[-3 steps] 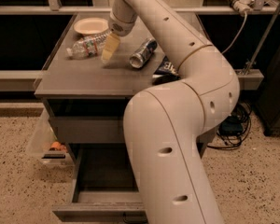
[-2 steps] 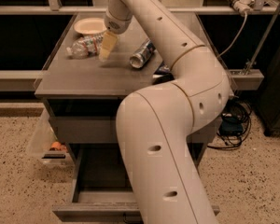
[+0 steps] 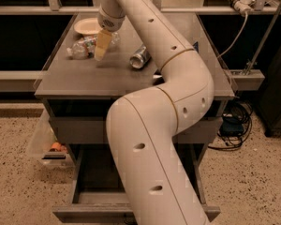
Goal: Place water bottle into middle drawer
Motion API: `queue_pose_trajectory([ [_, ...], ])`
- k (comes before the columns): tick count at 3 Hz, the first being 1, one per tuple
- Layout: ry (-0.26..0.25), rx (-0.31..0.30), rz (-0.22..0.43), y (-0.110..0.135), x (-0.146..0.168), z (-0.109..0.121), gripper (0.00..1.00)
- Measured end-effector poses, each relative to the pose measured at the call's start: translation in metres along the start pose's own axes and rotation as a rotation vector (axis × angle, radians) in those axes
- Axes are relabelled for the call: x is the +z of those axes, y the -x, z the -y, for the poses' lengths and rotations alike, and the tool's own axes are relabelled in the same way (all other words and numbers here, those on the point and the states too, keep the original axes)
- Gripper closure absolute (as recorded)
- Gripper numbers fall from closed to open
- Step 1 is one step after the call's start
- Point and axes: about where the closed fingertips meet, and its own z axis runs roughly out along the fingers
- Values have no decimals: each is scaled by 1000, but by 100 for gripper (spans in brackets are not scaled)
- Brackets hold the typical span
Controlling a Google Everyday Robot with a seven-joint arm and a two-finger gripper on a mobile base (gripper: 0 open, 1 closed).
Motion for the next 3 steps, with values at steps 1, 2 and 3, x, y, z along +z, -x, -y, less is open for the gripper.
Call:
queue_pose_trajectory([
  [1,75,-2,36,2,14,-15,0],
  [2,140,7,67,2,26,-28,0],
  [3,141,6,70,4,29,-29,18],
])
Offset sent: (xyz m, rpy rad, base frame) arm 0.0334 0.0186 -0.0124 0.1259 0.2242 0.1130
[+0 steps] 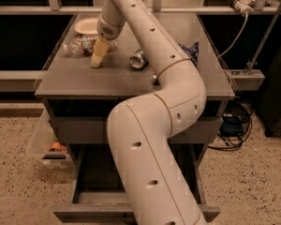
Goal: Place water bottle into middle drawer
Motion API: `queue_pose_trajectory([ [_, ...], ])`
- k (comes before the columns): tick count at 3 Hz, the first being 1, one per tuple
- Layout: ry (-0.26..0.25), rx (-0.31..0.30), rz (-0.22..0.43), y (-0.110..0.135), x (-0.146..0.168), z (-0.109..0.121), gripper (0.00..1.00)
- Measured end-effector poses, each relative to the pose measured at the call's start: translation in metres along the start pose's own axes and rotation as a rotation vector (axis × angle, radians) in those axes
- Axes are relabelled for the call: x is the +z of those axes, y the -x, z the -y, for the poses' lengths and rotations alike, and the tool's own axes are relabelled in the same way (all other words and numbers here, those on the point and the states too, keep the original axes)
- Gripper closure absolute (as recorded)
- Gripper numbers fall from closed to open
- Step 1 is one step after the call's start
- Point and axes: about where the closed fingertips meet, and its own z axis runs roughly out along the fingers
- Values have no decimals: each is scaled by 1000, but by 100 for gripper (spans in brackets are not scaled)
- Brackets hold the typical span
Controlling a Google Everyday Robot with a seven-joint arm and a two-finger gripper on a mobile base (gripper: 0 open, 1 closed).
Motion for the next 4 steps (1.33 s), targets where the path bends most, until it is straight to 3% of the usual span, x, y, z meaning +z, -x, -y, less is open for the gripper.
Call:
queue_pose_trajectory([
  [3,0,0,0,0,0,0,90],
  [4,0,0,0,0,0,0,100],
])
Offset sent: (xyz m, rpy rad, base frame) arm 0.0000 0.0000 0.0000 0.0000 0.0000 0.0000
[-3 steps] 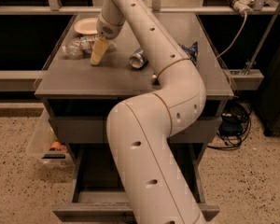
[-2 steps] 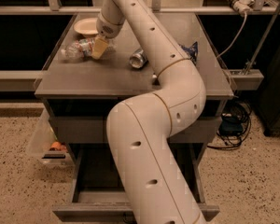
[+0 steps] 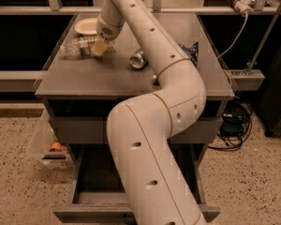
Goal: Place water bottle into middle drawer
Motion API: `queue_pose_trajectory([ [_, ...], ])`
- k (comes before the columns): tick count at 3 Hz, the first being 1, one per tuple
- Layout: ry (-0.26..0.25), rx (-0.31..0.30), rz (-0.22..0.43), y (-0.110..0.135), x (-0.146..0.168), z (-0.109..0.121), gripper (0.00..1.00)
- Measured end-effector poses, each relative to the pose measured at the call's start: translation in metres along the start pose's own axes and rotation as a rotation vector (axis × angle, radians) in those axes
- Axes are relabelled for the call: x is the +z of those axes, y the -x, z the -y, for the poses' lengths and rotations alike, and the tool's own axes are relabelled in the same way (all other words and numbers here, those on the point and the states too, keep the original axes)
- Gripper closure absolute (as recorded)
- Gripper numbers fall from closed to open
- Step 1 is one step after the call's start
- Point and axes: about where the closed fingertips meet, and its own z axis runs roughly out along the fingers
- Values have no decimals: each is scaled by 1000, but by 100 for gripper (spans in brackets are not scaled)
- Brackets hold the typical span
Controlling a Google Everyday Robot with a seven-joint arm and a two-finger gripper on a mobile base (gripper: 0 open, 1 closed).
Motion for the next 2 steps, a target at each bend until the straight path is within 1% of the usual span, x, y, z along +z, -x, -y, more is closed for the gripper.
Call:
queue_pose_trajectory([
  [1,0,0,0,3,-6,1,100],
  [2,106,-53,44,1,-19,-28,100],
])
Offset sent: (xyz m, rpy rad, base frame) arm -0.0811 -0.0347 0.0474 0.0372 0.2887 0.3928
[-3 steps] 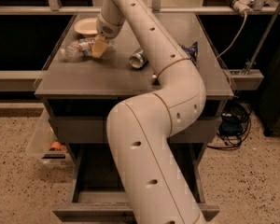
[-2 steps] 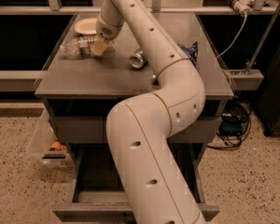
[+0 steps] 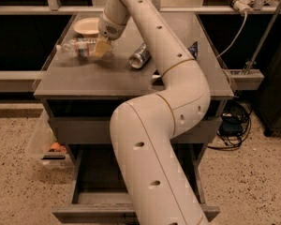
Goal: Place water bottle into middle drawer
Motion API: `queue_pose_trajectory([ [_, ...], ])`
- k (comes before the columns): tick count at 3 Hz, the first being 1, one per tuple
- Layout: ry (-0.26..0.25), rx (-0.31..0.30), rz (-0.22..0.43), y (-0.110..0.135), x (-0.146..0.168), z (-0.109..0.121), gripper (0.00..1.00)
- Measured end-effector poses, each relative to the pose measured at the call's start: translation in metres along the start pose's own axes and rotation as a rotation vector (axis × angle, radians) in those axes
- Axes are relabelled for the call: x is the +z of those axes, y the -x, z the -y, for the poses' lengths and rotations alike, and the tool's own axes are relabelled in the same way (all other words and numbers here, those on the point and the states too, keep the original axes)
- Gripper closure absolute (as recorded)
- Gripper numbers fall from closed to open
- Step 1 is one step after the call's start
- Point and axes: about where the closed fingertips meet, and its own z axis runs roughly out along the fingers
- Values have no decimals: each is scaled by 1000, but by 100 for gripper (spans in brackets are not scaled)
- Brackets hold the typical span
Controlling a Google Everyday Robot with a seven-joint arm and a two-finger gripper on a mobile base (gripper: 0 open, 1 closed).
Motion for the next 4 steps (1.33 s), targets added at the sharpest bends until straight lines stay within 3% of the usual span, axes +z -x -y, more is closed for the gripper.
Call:
queue_pose_trajectory([
  [1,77,-11,48,6,-30,-28,100],
  [2,142,42,95,16,-47,-50,100],
  [4,204,175,117,35,-83,-89,100],
])
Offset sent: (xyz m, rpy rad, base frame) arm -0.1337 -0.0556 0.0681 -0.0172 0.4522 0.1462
